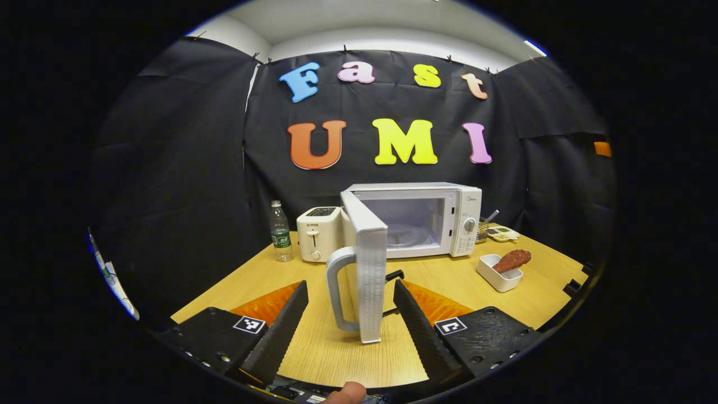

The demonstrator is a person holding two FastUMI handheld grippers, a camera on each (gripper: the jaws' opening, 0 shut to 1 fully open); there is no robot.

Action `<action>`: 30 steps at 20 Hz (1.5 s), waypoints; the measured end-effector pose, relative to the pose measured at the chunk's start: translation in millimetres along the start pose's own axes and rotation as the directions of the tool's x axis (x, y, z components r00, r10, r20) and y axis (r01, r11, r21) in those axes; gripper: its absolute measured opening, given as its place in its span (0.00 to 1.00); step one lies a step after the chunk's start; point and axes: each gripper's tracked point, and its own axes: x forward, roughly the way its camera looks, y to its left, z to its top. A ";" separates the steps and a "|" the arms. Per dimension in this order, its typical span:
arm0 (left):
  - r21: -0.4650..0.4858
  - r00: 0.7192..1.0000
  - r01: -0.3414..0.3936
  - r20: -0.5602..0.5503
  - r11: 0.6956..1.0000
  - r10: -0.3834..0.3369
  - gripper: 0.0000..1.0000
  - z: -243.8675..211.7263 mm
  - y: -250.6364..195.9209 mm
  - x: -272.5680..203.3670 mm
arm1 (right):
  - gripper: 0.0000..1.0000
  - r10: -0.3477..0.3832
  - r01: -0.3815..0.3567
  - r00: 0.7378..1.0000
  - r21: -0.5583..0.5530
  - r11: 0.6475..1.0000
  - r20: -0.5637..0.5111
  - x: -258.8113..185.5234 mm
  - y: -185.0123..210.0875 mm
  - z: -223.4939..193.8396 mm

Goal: Open the microwave oven with the left hand, put the food in, and close the microwave oven.

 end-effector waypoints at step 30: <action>-0.040 0.986 0.010 0.167 0.999 -0.003 0.94 176.6 -82.9 23.8 | 0.48 0.686 -0.182 0.396 0.681 0.710 -0.610 217.2 82.8 -276.4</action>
